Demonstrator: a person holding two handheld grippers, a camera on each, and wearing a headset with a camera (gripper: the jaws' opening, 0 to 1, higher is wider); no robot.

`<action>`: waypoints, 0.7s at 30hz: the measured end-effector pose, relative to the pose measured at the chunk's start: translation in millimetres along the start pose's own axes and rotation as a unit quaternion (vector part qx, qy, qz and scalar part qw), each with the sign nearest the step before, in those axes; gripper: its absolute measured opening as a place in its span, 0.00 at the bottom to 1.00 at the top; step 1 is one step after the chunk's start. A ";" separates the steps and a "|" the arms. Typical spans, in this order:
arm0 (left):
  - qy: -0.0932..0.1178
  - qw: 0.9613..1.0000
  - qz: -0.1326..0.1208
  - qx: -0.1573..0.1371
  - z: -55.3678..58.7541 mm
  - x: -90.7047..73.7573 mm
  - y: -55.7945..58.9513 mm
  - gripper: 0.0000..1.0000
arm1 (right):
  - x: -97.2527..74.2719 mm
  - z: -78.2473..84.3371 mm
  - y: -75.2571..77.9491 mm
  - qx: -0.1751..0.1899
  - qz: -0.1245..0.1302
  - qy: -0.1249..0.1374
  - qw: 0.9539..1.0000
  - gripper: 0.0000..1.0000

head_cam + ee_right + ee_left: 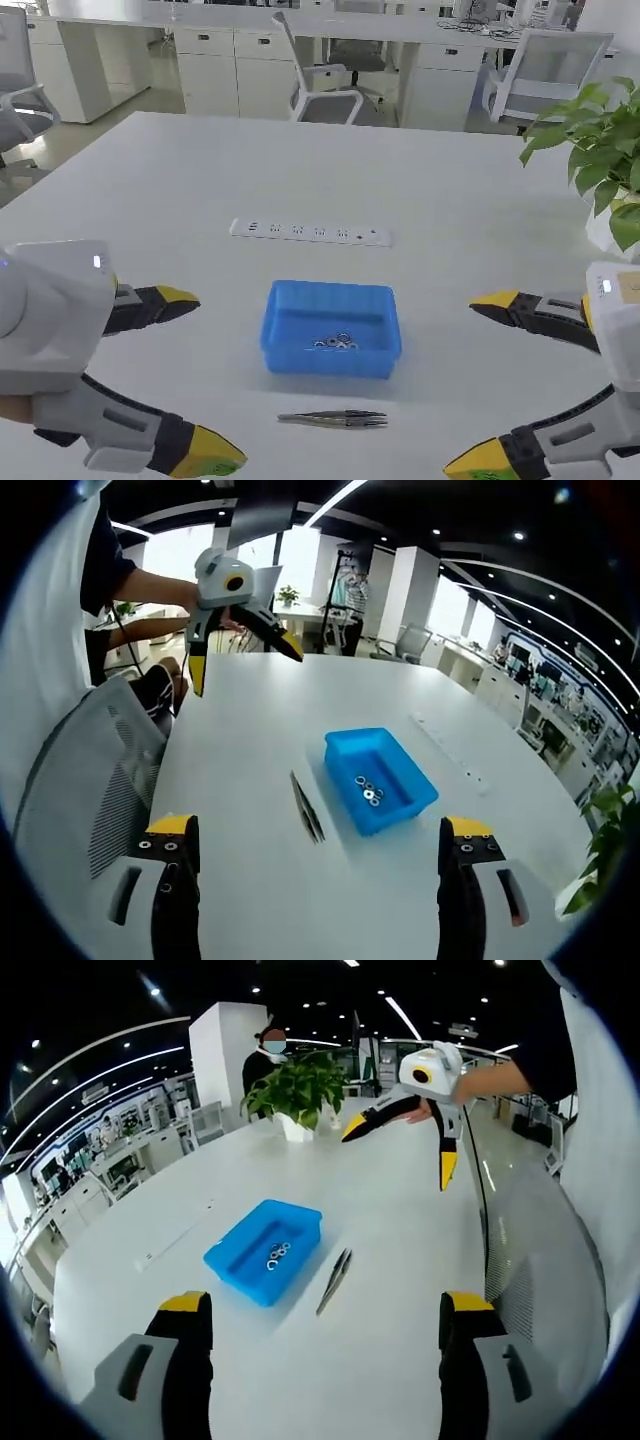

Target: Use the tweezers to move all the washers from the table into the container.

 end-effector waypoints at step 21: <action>0.024 0.999 -0.006 0.027 -1.8 -3.5 -8.7 0.99 | -2.4 -8.4 -6.5 0.015 -0.010 0.001 1.000 1.00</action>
Point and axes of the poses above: the centre of the closed fingertips' face, and the gripper's own axes: x roughly forward along the fingers, y roughly to its right, z roughly out of its underside, the point moved 1 cm from there along -x, roughly backward along the fingers, and after that the axes turned 15 degrees about -z, right-handed, at the moved point
